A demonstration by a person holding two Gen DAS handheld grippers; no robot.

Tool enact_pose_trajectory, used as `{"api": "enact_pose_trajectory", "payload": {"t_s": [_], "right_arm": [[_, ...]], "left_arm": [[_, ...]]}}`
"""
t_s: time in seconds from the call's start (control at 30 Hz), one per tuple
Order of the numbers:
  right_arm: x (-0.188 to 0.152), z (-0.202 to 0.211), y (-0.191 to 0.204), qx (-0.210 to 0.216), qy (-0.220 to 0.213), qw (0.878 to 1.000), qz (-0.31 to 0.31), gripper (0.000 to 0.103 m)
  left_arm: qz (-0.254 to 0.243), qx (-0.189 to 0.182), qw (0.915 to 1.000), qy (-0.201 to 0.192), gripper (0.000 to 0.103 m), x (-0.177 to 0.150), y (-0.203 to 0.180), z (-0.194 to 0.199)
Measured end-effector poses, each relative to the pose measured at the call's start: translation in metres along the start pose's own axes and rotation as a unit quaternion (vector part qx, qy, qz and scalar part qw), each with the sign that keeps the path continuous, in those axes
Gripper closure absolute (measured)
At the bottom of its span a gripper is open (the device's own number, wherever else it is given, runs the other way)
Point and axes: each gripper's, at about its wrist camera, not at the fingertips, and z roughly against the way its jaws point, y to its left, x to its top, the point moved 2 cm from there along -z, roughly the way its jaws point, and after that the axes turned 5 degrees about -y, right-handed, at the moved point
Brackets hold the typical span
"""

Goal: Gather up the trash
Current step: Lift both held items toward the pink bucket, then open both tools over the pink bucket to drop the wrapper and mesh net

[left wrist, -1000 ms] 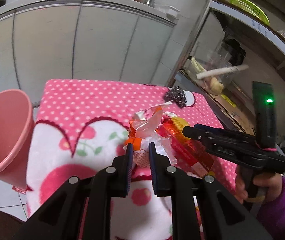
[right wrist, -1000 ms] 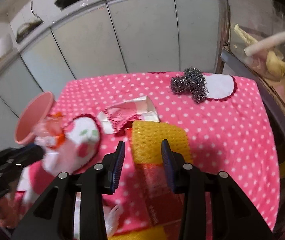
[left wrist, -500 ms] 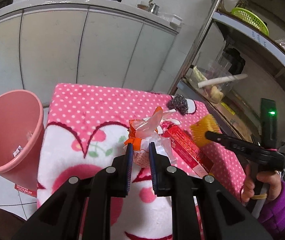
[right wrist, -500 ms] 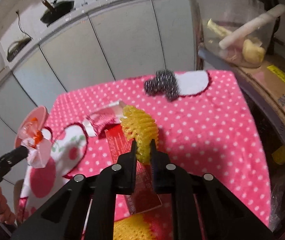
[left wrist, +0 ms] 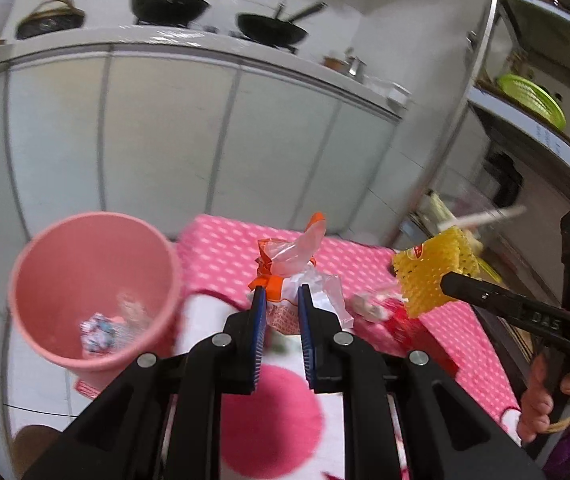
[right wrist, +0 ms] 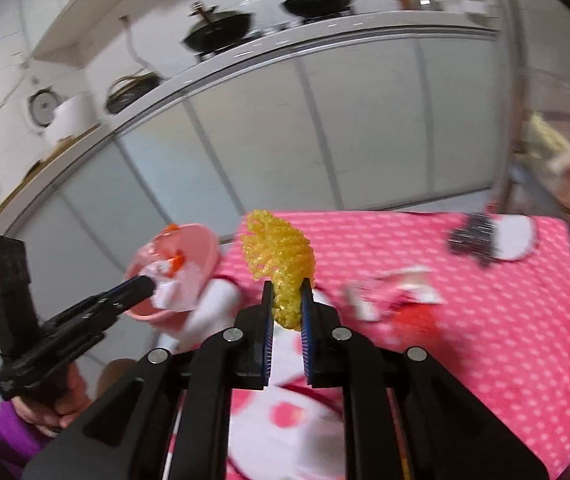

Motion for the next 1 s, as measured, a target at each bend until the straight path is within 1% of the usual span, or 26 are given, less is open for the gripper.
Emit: {"api": "enact_pose_trajectory", "payload": {"t_s": [0.07,0.17,0.23,0.4,0.53,0.67,0.87,1.0], "right_arm": [[0.005,-0.015,0.021,0.029,0.011,1.000,0.003,0.091],[0.012,-0.036,0.049,0.066,0.025,0.997,0.007,0.091],[0.015,-0.051,0.068,0.087,0.036,0.995,0.009,0.091],[0.018,-0.086,0.107,0.126,0.066,0.990,0.008,0.091],[0.015,-0.119,0.131,0.136,0.095,0.986,0.007,0.091],[0.009,-0.149,0.153,0.136,0.116,0.984,0.009,0.091],[-0.003,-0.188,0.167,0.115,0.143,0.983,0.019,0.091],[-0.011,-0.202,0.168,0.099,0.151,0.983,0.020,0.091]], "left_arm": [[0.004,0.018,0.9998,-0.010,0.088,0.003,0.014,0.006],[0.007,0.056,0.9981,-0.025,0.088,0.006,0.040,0.017],[0.011,0.073,0.9968,-0.030,0.088,0.007,0.056,0.021],[0.037,0.109,0.9928,-0.032,0.088,0.004,0.099,0.025],[0.059,0.131,0.9894,-0.022,0.088,-0.006,0.129,0.019],[0.078,0.139,0.9871,-0.007,0.088,-0.016,0.150,0.010],[0.082,0.153,0.9848,0.008,0.088,-0.026,0.162,-0.003],[0.090,0.158,0.9832,0.018,0.087,-0.030,0.170,-0.010]]}}
